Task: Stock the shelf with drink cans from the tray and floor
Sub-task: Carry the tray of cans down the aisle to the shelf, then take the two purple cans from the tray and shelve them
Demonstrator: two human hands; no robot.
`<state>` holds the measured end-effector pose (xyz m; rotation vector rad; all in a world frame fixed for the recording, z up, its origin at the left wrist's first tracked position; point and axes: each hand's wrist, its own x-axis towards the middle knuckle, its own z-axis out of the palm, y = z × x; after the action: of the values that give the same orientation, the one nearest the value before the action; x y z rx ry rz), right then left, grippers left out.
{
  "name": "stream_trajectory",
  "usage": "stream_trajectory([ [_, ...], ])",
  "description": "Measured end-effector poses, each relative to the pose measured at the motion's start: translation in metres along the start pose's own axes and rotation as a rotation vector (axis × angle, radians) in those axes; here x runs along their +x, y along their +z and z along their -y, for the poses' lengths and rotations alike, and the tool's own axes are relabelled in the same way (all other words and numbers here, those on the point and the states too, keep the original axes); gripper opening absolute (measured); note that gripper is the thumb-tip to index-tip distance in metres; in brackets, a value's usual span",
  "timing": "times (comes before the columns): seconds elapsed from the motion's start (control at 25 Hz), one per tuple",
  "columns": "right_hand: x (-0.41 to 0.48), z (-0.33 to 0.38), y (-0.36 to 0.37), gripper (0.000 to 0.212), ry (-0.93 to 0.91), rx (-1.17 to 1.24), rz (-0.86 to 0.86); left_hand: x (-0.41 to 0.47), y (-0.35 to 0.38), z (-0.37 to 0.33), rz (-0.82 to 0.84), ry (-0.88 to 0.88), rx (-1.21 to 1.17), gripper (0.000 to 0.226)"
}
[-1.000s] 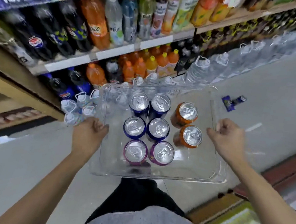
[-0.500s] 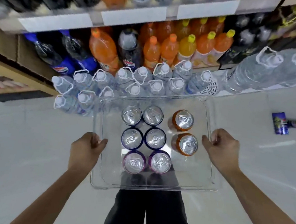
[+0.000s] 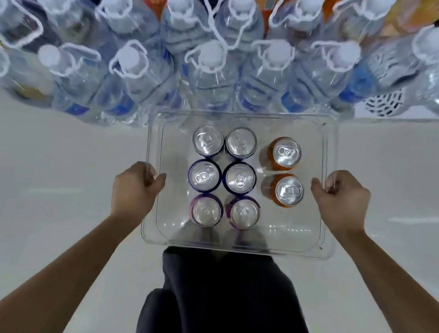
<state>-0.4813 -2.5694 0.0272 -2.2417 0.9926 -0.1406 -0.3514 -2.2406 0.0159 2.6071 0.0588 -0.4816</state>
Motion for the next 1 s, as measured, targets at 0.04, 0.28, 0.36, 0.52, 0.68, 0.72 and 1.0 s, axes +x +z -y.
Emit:
stream_trajectory([
  [0.04,0.003,-0.010,0.013,0.028,0.015,-0.002,0.001,0.008,0.014,0.006,0.003,-0.003,-0.010,0.026],
  [0.28,0.015,-0.045,0.070,0.026,0.089,-0.031,0.006,0.041,0.065,0.033,0.049,-0.035,-0.031,0.026],
  [0.36,0.019,-0.051,0.080,0.025,0.106,-0.045,0.028,0.045,0.074,0.039,0.069,-0.060,-0.028,0.027],
  [0.52,0.021,-0.064,0.092,0.027,0.110,-0.087,0.023,0.052,0.086,0.042,0.064,-0.060,-0.015,0.036],
  [0.68,0.023,-0.063,0.096,0.026,0.145,-0.118,0.074,0.058,0.091,0.044,0.074,-0.091,-0.030,0.036],
  [0.72,0.022,-0.059,0.092,0.025,0.154,-0.138,0.113,0.056,0.089,0.041,0.084,-0.109,-0.019,0.030],
  [1.0,-0.025,-0.008,0.060,0.043,-0.308,-0.087,0.284,-0.013,0.072,0.012,0.194,0.247,0.031,0.047],
])
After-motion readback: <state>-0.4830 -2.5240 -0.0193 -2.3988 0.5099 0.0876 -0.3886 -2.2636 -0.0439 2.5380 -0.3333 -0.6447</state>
